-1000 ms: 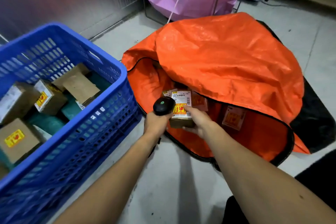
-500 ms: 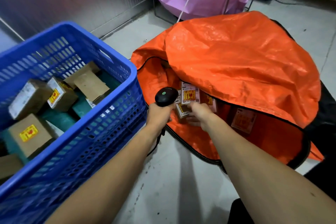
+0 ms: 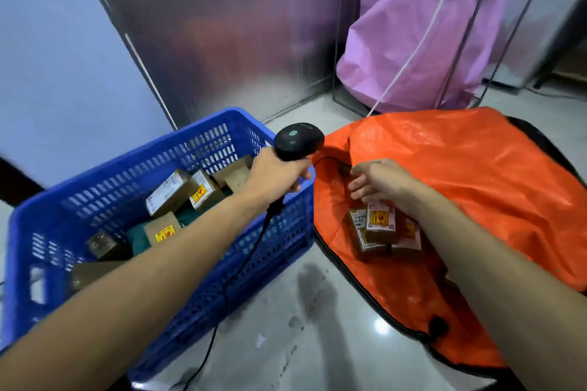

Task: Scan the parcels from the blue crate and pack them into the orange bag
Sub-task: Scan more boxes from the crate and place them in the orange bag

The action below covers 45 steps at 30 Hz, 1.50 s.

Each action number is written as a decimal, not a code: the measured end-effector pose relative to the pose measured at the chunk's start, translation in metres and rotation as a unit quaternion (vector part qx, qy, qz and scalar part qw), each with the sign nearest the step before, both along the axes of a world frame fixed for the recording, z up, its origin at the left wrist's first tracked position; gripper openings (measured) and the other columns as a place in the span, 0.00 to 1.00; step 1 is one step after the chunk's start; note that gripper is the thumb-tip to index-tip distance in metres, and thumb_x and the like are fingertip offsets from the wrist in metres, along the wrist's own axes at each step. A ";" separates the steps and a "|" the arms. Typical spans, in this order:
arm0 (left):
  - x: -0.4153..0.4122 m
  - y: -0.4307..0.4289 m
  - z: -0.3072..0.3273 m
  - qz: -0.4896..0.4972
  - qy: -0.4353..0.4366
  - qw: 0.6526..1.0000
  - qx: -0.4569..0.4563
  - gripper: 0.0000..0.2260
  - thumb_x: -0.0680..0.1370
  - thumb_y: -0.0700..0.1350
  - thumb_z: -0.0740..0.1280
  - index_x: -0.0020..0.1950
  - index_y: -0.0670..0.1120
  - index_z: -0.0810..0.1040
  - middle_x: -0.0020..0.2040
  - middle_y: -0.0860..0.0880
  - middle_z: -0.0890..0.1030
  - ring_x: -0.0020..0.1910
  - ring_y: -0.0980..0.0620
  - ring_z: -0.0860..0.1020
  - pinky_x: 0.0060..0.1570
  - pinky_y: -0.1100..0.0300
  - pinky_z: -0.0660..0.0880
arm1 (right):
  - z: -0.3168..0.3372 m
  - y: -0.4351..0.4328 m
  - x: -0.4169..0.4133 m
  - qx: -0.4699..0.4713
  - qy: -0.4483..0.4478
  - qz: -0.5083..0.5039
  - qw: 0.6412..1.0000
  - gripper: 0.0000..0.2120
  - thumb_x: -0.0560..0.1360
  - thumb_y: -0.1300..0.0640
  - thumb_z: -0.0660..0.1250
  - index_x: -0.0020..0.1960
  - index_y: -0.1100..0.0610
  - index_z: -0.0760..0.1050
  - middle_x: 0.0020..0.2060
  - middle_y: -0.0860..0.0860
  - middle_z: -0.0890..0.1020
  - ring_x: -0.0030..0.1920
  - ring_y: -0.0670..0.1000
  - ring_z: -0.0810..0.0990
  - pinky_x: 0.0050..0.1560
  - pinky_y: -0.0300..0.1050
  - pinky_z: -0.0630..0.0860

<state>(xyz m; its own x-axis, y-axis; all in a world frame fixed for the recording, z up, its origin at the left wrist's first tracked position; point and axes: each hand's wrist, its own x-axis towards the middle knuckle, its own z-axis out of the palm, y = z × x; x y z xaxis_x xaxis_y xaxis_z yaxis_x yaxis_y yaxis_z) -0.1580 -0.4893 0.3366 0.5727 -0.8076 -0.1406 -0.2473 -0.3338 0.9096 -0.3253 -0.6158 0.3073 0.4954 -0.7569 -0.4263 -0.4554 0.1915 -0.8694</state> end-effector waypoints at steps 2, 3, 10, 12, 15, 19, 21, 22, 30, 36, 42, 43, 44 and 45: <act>0.015 0.017 0.023 0.011 -0.013 1.000 -0.006 0.06 0.75 0.39 0.69 0.42 0.38 0.84 0.34 0.48 0.86 0.25 0.52 0.76 0.33 0.61 0.74 | 0.025 0.007 0.007 -0.021 -0.004 0.013 1.000 0.06 0.82 0.58 0.62 0.50 0.59 0.76 0.38 0.55 0.82 0.35 0.53 0.81 0.35 0.42 0.75; 0.023 0.028 0.036 0.017 -0.024 1.000 -0.012 0.06 0.74 0.38 0.69 0.41 0.38 0.85 0.37 0.45 0.86 0.27 0.51 0.76 0.35 0.59 0.75 | 0.037 0.012 0.013 -0.035 -0.007 0.023 0.999 0.06 0.82 0.58 0.63 0.52 0.59 0.76 0.39 0.55 0.83 0.35 0.53 0.82 0.35 0.42 0.76; 0.073 0.094 0.098 0.075 -0.027 0.995 -0.052 0.03 0.75 0.37 0.72 0.43 0.42 0.85 0.34 0.50 0.84 0.28 0.56 0.77 0.33 0.62 0.74 | 0.081 0.041 0.063 -0.106 -0.015 0.073 0.992 0.11 0.82 0.58 0.63 0.59 0.63 0.77 0.42 0.55 0.81 0.31 0.51 0.81 0.33 0.41 0.75; 0.088 0.110 0.094 0.082 -0.018 0.996 -0.039 0.01 0.75 0.39 0.75 0.45 0.43 0.86 0.37 0.49 0.85 0.33 0.55 0.79 0.41 0.59 0.75 | 0.083 0.050 0.074 -0.120 -0.010 0.086 0.989 0.10 0.81 0.58 0.64 0.58 0.63 0.77 0.42 0.56 0.80 0.31 0.51 0.81 0.31 0.41 0.75; 0.100 0.138 0.067 0.138 0.058 0.986 -0.079 0.02 0.78 0.39 0.74 0.49 0.43 0.84 0.45 0.44 0.85 0.42 0.49 0.81 0.52 0.55 0.77 | 0.080 0.065 0.090 -0.168 0.019 0.126 0.978 0.09 0.82 0.58 0.63 0.55 0.63 0.78 0.45 0.56 0.81 0.32 0.52 0.82 0.33 0.42 0.75; 0.105 0.153 0.043 0.171 0.136 0.972 -0.087 0.03 0.81 0.41 0.71 0.49 0.42 0.81 0.41 0.44 0.83 0.37 0.50 0.80 0.47 0.58 0.79 | 0.074 0.072 0.098 -0.228 0.059 0.185 0.954 0.07 0.81 0.59 0.64 0.50 0.61 0.79 0.43 0.58 0.82 0.35 0.54 0.82 0.34 0.44 0.75; 0.115 0.162 0.046 0.173 0.108 0.976 -0.078 0.05 0.81 0.44 0.71 0.51 0.43 0.82 0.42 0.45 0.84 0.36 0.52 0.81 0.38 0.64 0.78 | 0.069 0.074 0.106 -0.235 0.066 0.190 0.951 0.07 0.81 0.58 0.65 0.49 0.61 0.79 0.44 0.62 0.84 0.36 0.57 0.82 0.36 0.47 0.76; 0.122 0.165 0.050 0.174 0.094 0.977 -0.082 0.06 0.81 0.46 0.71 0.52 0.43 0.82 0.42 0.45 0.85 0.36 0.53 0.81 0.36 0.65 0.78 | 0.066 0.075 0.109 -0.239 0.063 0.188 0.951 0.07 0.81 0.57 0.65 0.49 0.59 0.79 0.45 0.62 0.84 0.36 0.57 0.82 0.37 0.48 0.77; 0.177 0.195 0.046 0.242 0.113 0.962 -0.058 0.05 0.82 0.41 0.70 0.54 0.41 0.80 0.39 0.45 0.82 0.28 0.52 0.79 0.31 0.62 0.78 | 0.012 0.105 0.161 -0.156 0.057 0.214 0.963 0.09 0.82 0.54 0.65 0.49 0.58 0.79 0.44 0.53 0.82 0.35 0.49 0.83 0.38 0.45 0.78; 0.204 0.205 0.042 0.283 0.107 0.950 -0.072 0.03 0.80 0.41 0.71 0.50 0.41 0.80 0.37 0.47 0.82 0.27 0.52 0.75 0.31 0.59 0.75 | -0.024 0.132 0.202 -0.162 0.084 0.260 0.948 0.08 0.82 0.54 0.63 0.50 0.57 0.78 0.47 0.58 0.84 0.39 0.50 0.83 0.44 0.51 0.80; 0.226 0.218 0.031 0.274 0.106 0.955 -0.052 0.02 0.79 0.38 0.71 0.49 0.39 0.81 0.40 0.44 0.83 0.28 0.53 0.78 0.32 0.62 0.78 | -0.081 0.181 0.246 -0.253 0.133 0.295 0.911 0.25 0.81 0.47 0.65 0.75 0.51 0.64 0.65 0.52 0.76 0.61 0.56 0.78 0.60 0.53 0.74; 0.231 0.220 0.028 0.279 0.112 0.952 -0.050 0.02 0.79 0.38 0.71 0.48 0.39 0.81 0.40 0.44 0.83 0.28 0.52 0.78 0.33 0.61 0.78 | -0.088 0.187 0.256 -0.271 0.136 0.313 0.900 0.27 0.81 0.47 0.65 0.77 0.51 0.62 0.68 0.51 0.74 0.64 0.56 0.76 0.61 0.53 0.73; 0.233 0.223 0.027 0.283 0.116 0.951 -0.049 0.03 0.79 0.38 0.71 0.47 0.39 0.81 0.40 0.43 0.83 0.29 0.52 0.78 0.36 0.59 0.78 | -0.093 0.194 0.266 -0.285 0.133 0.331 0.890 0.29 0.80 0.46 0.65 0.78 0.51 0.61 0.71 0.51 0.72 0.66 0.56 0.75 0.63 0.54 0.73; 0.236 0.225 0.026 0.286 0.121 0.949 -0.051 0.03 0.79 0.38 0.71 0.46 0.39 0.81 0.40 0.43 0.83 0.29 0.51 0.77 0.38 0.58 0.77 | -0.098 0.199 0.278 -0.289 0.133 0.344 0.884 0.30 0.80 0.45 0.65 0.78 0.50 0.61 0.73 0.50 0.70 0.69 0.56 0.74 0.65 0.56 0.73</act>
